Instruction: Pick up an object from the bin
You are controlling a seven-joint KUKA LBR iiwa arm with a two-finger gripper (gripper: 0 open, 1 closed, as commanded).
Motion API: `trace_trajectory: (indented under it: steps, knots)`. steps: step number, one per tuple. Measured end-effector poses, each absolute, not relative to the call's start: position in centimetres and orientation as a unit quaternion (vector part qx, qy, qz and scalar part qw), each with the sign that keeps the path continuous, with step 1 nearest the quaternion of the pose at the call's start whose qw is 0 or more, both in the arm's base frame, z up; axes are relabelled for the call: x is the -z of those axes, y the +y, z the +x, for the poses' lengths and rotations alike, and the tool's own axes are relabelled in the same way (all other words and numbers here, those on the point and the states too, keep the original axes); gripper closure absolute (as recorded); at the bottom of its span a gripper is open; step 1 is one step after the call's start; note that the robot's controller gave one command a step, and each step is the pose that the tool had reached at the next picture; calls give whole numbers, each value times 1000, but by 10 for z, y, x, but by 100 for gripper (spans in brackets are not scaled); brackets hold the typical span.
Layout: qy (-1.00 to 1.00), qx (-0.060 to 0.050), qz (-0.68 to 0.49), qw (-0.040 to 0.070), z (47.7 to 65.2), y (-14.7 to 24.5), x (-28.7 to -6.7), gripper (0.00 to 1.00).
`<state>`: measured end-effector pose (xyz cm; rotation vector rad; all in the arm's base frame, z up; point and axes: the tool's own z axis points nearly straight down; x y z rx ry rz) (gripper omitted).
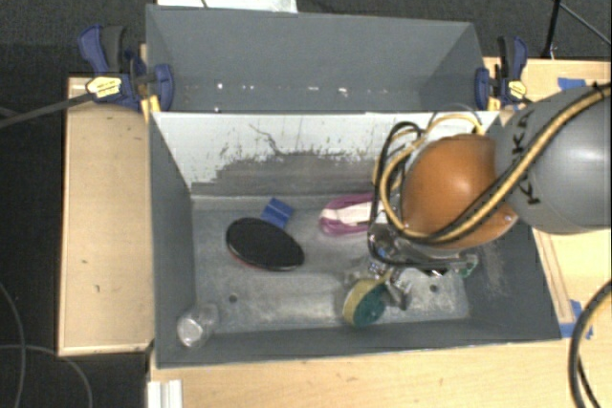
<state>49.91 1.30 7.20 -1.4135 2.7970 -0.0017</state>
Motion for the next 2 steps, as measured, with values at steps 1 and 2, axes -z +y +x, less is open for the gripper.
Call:
trace_trajectory:
  steps: [1,2]
  knots:
    - [893,0,-450,4,499,13,-72,100]
    - [896,3,-444,4,492,-20,-249,100]
